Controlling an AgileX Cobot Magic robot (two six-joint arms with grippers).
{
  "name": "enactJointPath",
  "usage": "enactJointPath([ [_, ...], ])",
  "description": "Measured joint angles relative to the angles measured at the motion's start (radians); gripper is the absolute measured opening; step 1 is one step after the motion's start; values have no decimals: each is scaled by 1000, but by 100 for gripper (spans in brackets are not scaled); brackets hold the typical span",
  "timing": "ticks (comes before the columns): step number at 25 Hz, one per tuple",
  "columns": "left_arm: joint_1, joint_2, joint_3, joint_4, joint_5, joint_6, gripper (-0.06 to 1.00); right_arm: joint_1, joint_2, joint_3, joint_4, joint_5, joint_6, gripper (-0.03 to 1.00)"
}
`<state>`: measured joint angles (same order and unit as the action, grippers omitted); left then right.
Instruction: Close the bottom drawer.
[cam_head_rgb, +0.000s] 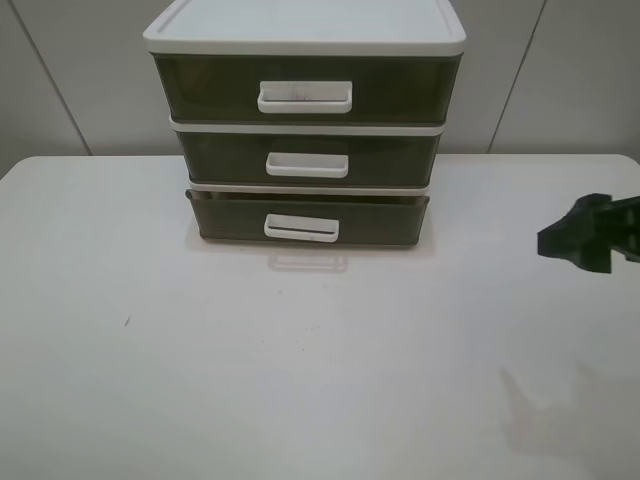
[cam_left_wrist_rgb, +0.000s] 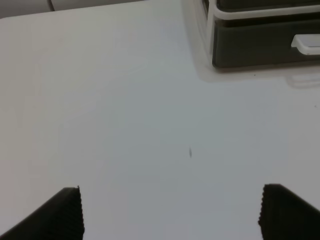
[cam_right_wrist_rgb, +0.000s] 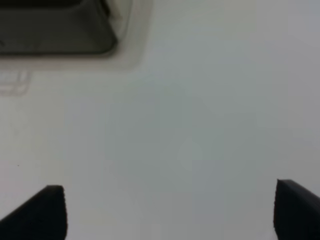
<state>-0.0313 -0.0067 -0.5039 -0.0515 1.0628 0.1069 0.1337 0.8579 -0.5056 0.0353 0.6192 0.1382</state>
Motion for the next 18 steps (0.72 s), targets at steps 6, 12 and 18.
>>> enactJointPath([
  [6, 0, 0, 0, 0, 0, 0, 72, -33, -384, 0, -13, 112, 10, 71],
  [12, 0, 0, 0, 0, 0, 0, 72, -33, -681, 0, -13, 173, 12, 71],
  [18, 0, 0, 0, 0, 0, 0, 72, -33, -822, 0, -35, 206, 13, 71],
])
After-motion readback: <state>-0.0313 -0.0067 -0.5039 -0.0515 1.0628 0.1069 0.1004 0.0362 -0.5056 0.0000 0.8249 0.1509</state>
